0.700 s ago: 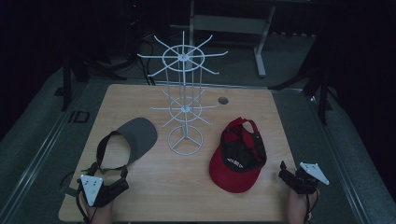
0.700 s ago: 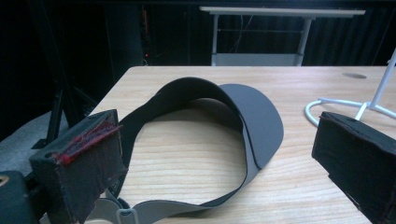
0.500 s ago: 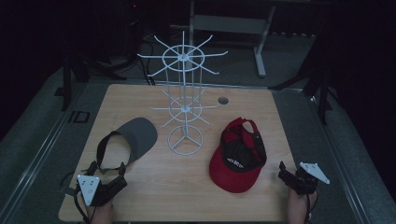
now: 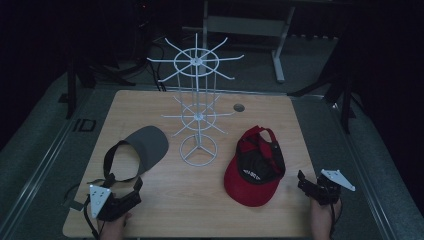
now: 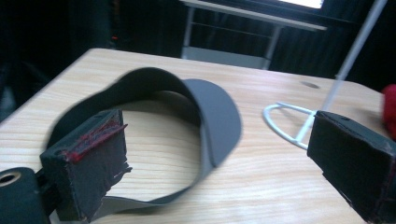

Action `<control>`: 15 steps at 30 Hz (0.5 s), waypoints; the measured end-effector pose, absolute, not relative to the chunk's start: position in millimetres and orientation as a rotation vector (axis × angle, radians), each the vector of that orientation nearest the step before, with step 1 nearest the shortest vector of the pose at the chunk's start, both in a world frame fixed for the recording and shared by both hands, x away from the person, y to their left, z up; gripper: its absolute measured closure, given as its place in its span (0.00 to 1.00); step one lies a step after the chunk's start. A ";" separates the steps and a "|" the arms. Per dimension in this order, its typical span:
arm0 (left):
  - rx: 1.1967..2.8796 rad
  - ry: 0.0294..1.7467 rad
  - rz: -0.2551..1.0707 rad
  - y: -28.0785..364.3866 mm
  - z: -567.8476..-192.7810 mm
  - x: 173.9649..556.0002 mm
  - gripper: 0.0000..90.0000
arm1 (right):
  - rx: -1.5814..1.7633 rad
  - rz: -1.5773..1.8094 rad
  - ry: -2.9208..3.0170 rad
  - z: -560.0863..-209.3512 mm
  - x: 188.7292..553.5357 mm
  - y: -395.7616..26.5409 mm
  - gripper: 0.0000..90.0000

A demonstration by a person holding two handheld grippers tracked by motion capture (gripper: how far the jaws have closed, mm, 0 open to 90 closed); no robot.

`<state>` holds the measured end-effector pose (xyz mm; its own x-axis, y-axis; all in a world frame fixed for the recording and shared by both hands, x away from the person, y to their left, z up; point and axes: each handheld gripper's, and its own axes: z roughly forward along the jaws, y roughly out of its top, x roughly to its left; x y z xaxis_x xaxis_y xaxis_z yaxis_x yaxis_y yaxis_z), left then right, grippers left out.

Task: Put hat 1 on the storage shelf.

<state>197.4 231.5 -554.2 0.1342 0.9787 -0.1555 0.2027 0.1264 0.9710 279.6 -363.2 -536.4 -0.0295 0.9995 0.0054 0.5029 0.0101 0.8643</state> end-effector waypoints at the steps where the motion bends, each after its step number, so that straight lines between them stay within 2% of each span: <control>1: 1.318 1.281 0.894 229.9 -554.0 197.3 0.06 | 1.566 0.934 1.624 -534.3 280.9 -361.6 0.15; 15: 1.473 1.210 0.820 212.0 -550.8 196.3 0.03 | 1.508 0.980 1.738 -501.5 298.4 -345.3 0.14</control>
<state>196.3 212.0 -550.8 0.2641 0.9598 -0.0949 0.2681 0.0214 0.9632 298.4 -345.3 -501.5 -0.1464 0.9892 0.0100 0.5207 0.0685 0.8510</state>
